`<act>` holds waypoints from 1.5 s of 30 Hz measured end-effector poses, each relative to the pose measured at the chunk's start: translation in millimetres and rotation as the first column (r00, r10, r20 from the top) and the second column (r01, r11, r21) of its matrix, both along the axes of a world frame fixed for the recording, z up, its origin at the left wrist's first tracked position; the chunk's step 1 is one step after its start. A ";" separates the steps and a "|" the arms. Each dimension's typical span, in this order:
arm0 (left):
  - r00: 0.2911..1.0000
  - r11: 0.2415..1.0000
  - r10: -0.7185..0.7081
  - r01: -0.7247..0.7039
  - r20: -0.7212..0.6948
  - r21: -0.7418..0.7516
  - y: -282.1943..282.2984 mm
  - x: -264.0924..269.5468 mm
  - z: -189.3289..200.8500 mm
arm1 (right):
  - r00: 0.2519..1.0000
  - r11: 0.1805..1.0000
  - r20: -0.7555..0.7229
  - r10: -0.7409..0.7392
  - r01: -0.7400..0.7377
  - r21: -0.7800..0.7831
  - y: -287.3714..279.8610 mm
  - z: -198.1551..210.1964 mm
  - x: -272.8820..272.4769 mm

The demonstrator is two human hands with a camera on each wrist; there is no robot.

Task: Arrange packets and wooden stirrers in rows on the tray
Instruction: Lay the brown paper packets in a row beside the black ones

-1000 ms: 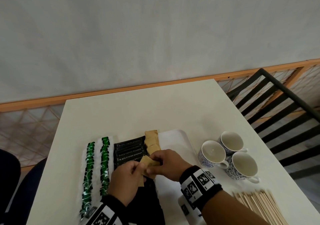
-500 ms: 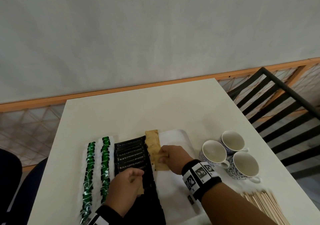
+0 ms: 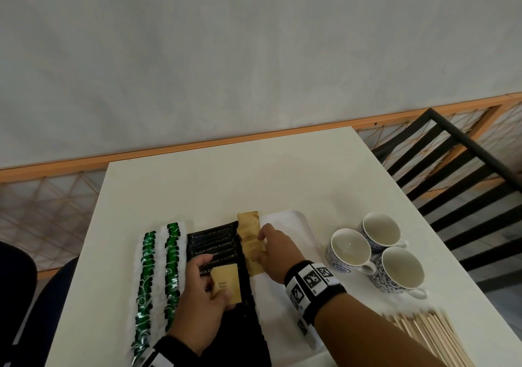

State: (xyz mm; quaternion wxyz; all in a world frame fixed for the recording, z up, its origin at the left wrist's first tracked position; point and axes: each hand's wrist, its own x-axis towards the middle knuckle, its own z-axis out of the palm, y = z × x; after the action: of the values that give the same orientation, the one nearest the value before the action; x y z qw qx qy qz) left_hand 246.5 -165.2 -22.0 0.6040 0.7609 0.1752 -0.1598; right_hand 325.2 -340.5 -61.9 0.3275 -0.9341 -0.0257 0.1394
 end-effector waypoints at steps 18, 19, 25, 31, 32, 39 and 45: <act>0.993 0.995 -0.095 0.097 -0.076 0.019 -17.3 -5.3 1.9 | 0.965 0.950 -0.223 0.137 -0.065 0.306 -9.7 22.4 -32.6; 0.991 0.991 -0.106 0.112 -0.075 0.072 -16.5 -6.0 0.3 | 0.971 0.967 -0.212 0.108 -0.052 0.251 -13.5 20.5 -30.1; 0.986 0.928 -0.168 0.158 0.000 0.337 -9.0 -2.6 -0.3 | 0.985 0.997 -0.169 0.042 -0.053 -0.063 -21.7 15.9 -17.9; 0.923 0.760 -0.369 0.232 0.110 0.607 -6.9 23.3 10.6 | 0.985 0.992 -0.173 0.013 -0.035 -0.120 -9.4 9.2 -13.8; 0.908 0.723 -0.402 0.235 0.118 0.650 -6.6 31.5 12.1 | 0.985 0.992 -0.174 0.004 -0.026 -0.122 -8.1 9.0 -13.7; 0.752 0.352 -0.659 0.312 -0.004 0.882 -16.7 96.4 11.2 | 0.981 0.992 -0.185 -0.061 0.039 -0.124 -4.1 10.0 -18.1; 0.669 0.082 -0.713 0.377 -0.210 0.922 -36.7 119.4 3.2 | 0.976 0.992 -0.193 -0.104 0.088 -0.087 -4.5 13.2 -20.4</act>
State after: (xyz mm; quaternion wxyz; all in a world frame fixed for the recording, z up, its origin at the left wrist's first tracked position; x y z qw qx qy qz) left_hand 365.8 -201.9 -18.7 -0.0268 0.9776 -0.1622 -0.1316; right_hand 304.8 -345.0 -48.7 0.2984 -0.9278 0.0576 0.2163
